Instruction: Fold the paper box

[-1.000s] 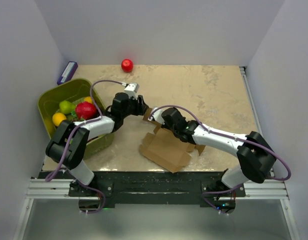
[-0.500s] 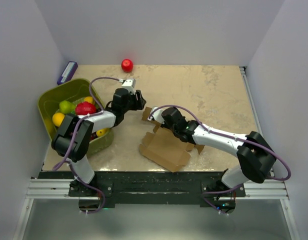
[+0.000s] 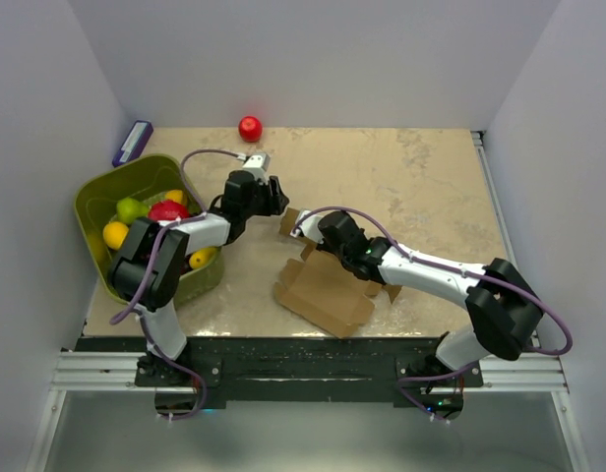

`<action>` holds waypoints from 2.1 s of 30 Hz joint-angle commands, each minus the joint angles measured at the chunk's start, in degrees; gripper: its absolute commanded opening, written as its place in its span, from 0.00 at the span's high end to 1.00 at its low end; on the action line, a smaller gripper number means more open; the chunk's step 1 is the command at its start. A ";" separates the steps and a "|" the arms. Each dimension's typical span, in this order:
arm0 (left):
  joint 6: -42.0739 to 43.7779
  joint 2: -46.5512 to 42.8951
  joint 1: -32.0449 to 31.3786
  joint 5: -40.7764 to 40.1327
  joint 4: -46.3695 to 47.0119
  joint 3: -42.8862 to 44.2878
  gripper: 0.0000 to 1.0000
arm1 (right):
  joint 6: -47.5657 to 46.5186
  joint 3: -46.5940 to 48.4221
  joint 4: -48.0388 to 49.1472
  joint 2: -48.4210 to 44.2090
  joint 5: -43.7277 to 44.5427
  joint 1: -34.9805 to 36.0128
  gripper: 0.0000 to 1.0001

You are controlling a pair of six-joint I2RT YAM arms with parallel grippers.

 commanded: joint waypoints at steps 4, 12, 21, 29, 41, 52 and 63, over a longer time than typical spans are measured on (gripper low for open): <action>-0.81 0.26 -1.29 9.59 4.86 -2.47 0.46 | -1.92 -1.40 5.30 -0.35 3.23 0.27 1.00; 1.73 -2.82 -3.23 16.98 13.82 -10.21 0.46 | -2.44 -0.79 5.04 -0.17 4.38 0.27 1.00; 3.32 -5.19 -4.90 15.85 14.90 -13.29 0.46 | -2.80 -2.45 7.32 -0.70 4.29 0.35 1.00; 2.96 -8.89 -6.56 15.57 18.75 -16.19 0.43 | -6.13 -5.18 11.90 -2.28 6.31 1.67 1.00; 5.86 -10.12 -7.36 20.32 26.75 -21.73 0.41 | -7.01 -5.53 12.69 -1.75 6.22 2.03 1.00; 6.74 -7.14 -7.45 22.53 32.83 -23.76 0.34 | -7.98 -7.03 14.53 -1.67 6.57 3.26 1.00; 6.92 -4.85 -7.45 23.84 33.27 -22.96 0.30 | -7.63 -7.03 15.06 -1.49 6.57 3.43 1.00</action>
